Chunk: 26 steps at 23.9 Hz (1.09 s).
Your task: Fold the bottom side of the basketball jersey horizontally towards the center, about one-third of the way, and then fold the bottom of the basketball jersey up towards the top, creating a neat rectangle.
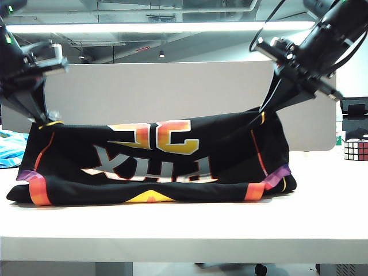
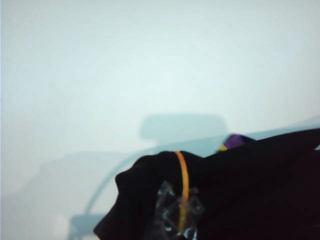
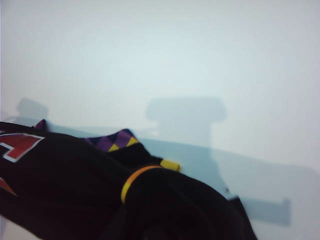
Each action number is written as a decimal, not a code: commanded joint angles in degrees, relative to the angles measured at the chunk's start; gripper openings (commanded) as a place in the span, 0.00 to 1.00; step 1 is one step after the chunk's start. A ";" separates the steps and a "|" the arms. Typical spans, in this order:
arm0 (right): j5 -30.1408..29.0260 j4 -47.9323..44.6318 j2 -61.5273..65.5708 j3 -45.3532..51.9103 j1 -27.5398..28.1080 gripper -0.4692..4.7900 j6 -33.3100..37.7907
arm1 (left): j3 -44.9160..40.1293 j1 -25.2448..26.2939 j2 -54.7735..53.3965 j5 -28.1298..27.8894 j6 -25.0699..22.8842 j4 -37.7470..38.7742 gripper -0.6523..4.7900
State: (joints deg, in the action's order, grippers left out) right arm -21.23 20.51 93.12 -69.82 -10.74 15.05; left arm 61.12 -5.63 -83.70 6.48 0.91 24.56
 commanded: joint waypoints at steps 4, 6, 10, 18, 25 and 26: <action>-0.11 -12.39 2.25 -0.87 1.70 0.52 -0.07 | 0.26 2.03 -1.31 -3.72 -2.60 -16.81 0.23; -0.37 -13.90 2.40 -1.55 2.69 0.52 -0.07 | 0.33 3.15 -1.31 -3.63 -2.43 -19.82 0.24; -4.66 -7.82 2.27 -4.85 5.60 0.52 -0.02 | 3.13 6.69 -1.16 -2.60 -2.34 -14.12 0.35; -5.42 1.99 -8.63 -5.14 6.93 0.24 -5.29 | 2.80 10.10 8.09 4.33 2.62 -4.28 0.31; -4.63 2.05 -24.98 3.32 6.93 0.08 -6.29 | -1.27 9.92 22.40 6.80 2.58 -0.83 0.22; -3.91 2.25 -27.41 4.81 6.93 0.08 -6.29 | -2.45 9.92 24.76 7.23 2.71 -0.81 0.22</action>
State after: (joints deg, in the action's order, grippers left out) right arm -26.22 22.70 68.42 -66.37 -3.86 9.15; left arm 60.05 4.16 -61.39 12.67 3.49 23.59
